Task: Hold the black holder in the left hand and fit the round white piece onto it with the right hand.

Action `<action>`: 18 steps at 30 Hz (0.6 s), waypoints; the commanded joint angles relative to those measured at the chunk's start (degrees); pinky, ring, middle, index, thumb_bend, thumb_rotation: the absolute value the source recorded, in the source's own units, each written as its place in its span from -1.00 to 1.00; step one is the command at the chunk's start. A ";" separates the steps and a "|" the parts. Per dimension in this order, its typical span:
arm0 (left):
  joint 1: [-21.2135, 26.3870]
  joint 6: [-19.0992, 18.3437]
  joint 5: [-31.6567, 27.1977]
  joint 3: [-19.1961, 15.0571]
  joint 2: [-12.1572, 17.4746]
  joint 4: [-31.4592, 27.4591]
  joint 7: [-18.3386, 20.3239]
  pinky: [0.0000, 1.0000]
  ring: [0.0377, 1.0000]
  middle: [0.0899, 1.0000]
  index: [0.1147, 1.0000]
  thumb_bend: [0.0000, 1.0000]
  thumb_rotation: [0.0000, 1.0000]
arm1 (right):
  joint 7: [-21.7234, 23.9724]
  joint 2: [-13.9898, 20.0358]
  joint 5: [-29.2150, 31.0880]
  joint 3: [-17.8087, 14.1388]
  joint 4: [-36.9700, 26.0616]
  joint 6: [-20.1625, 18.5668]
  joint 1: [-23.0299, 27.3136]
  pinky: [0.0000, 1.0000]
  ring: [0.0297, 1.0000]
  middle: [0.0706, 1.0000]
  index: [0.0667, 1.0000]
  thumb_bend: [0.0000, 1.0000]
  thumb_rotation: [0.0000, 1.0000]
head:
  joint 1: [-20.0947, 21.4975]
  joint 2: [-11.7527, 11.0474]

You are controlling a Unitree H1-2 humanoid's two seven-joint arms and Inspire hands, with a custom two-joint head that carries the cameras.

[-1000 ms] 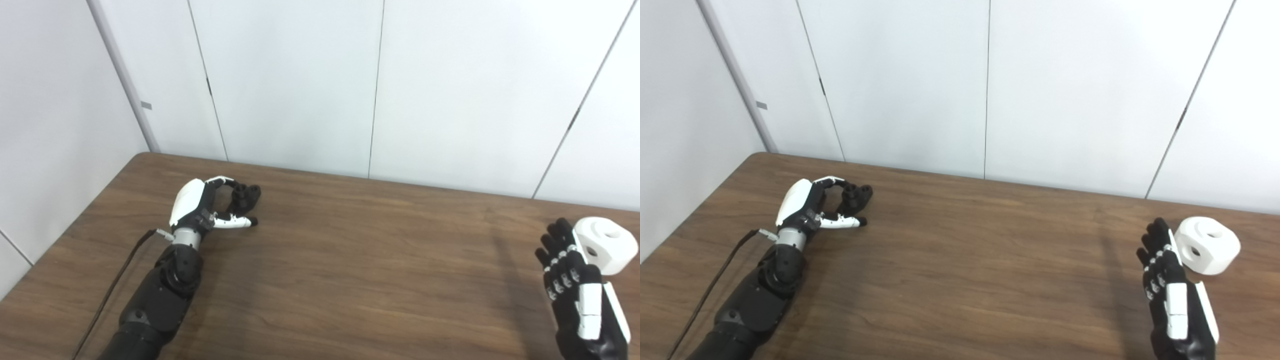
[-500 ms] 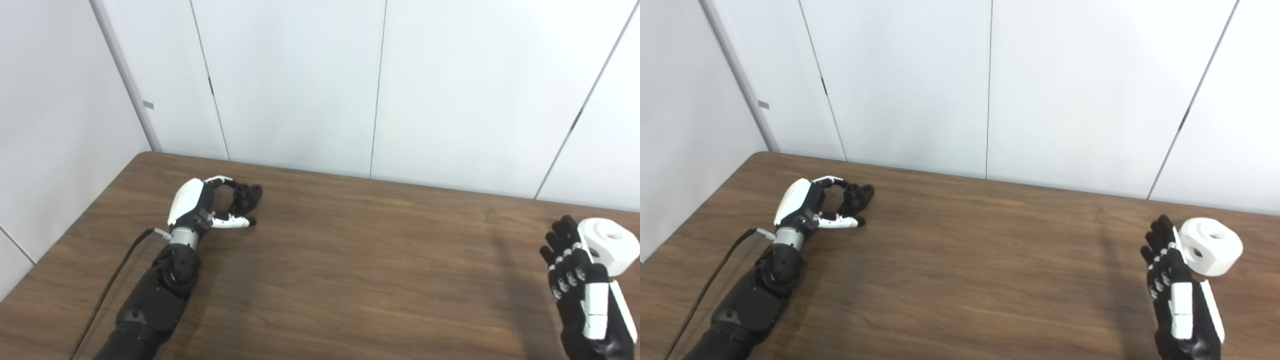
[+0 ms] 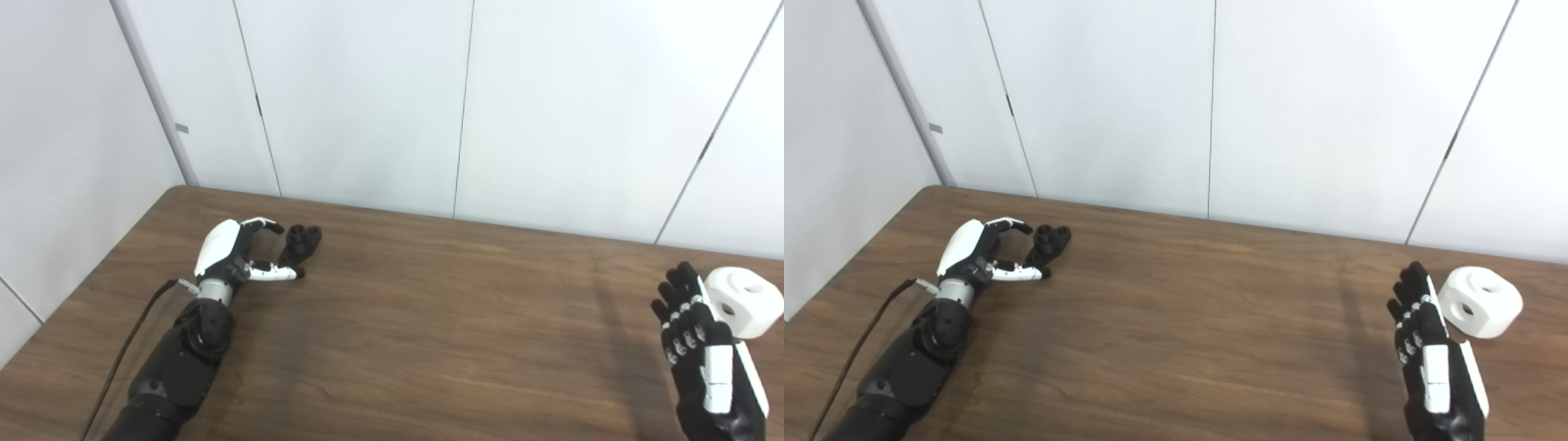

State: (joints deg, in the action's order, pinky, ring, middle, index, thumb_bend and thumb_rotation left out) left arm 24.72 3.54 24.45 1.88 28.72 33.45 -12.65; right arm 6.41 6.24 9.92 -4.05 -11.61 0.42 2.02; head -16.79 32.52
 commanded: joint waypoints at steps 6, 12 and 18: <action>1.25 0.85 2.41 1.22 3.35 -1.06 -0.38 0.77 0.74 0.63 0.34 0.97 -0.73 | -0.29 -0.26 -0.15 0.12 -2.81 1.27 1.26 1.00 1.00 1.00 1.00 0.31 0.90 | 0.07 0.08; 1.38 -0.05 3.81 2.12 3.29 -0.76 -0.53 0.78 0.74 0.63 0.34 0.98 -0.72 | -0.51 -0.58 -0.75 0.13 -3.29 1.21 0.83 1.00 1.00 1.00 1.00 0.33 0.90 | 0.26 0.10; 1.85 0.28 3.73 2.64 2.78 -0.33 -0.37 0.80 0.74 0.62 0.34 0.98 -0.70 | -0.53 -0.70 -0.98 -0.05 -3.80 1.18 0.56 1.00 1.00 1.00 1.00 0.31 0.92 | 0.52 0.27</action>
State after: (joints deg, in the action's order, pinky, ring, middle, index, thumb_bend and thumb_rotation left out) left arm 24.75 3.13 27.12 4.11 30.18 33.61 -12.71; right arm 6.32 5.48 8.95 -3.93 -13.49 0.38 1.46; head -16.26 32.78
